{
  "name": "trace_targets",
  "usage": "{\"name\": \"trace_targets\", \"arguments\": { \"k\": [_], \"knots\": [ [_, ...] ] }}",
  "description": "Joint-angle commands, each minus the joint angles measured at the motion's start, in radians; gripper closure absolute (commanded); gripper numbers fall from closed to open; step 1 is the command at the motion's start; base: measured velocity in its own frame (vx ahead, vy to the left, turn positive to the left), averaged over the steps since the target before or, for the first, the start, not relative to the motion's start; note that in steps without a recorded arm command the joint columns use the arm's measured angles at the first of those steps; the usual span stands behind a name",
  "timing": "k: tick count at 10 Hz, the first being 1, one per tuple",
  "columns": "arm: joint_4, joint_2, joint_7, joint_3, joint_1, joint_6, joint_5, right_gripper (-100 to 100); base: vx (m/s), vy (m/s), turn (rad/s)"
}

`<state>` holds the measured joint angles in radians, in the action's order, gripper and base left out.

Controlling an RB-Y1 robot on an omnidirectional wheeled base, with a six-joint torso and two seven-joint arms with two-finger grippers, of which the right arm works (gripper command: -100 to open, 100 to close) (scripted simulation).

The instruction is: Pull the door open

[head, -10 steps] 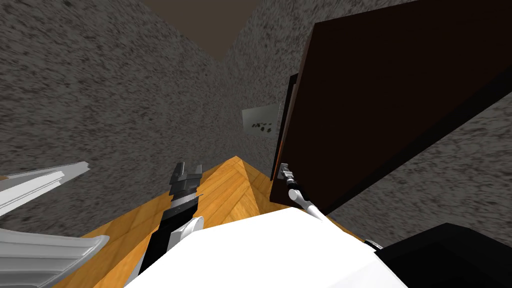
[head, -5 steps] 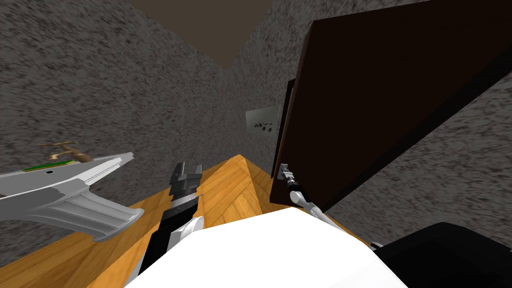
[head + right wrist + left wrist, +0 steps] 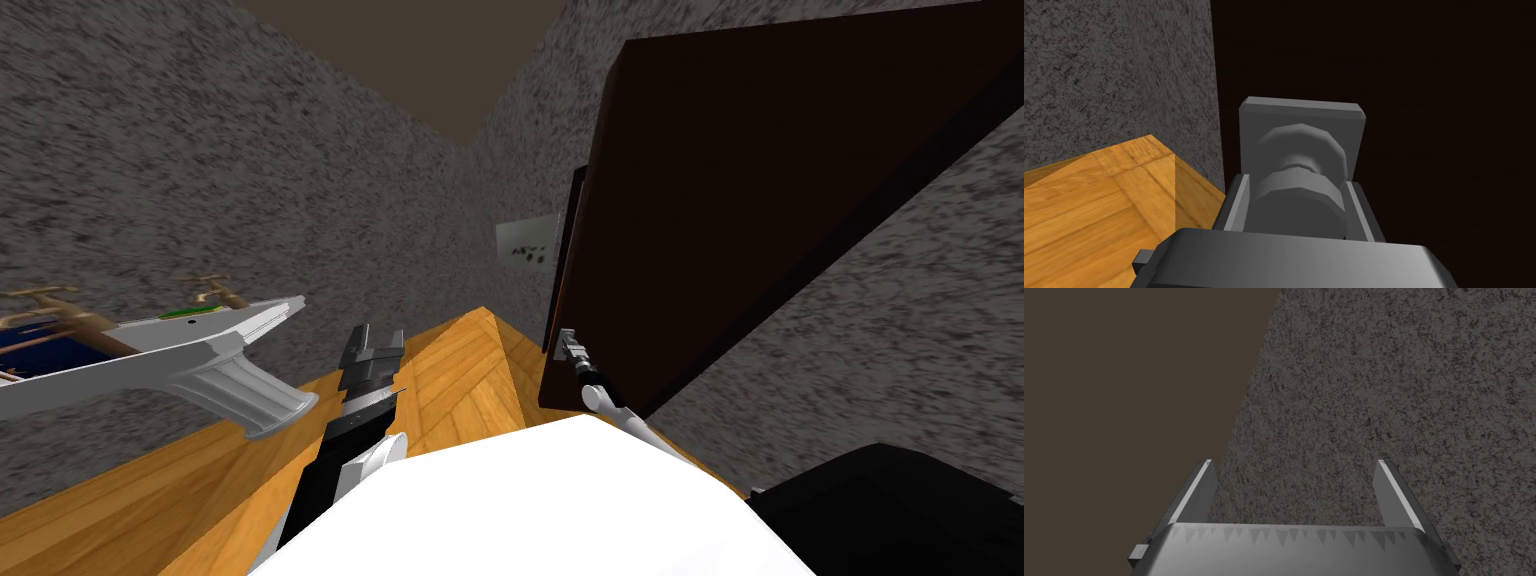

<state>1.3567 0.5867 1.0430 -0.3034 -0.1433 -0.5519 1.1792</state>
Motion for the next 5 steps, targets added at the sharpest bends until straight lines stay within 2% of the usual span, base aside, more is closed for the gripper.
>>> {"name": "trace_targets", "arguments": {
  "k": [1,5],
  "knots": [
    [0.002,0.008,0.011,-0.01,-0.001,-0.006,-0.004,100,-0.161,-0.043,0.093],
    [0.016,0.042,0.046,-0.042,-0.012,-0.024,-0.012,100,-0.194,-0.053,0.124]
  ]
}}
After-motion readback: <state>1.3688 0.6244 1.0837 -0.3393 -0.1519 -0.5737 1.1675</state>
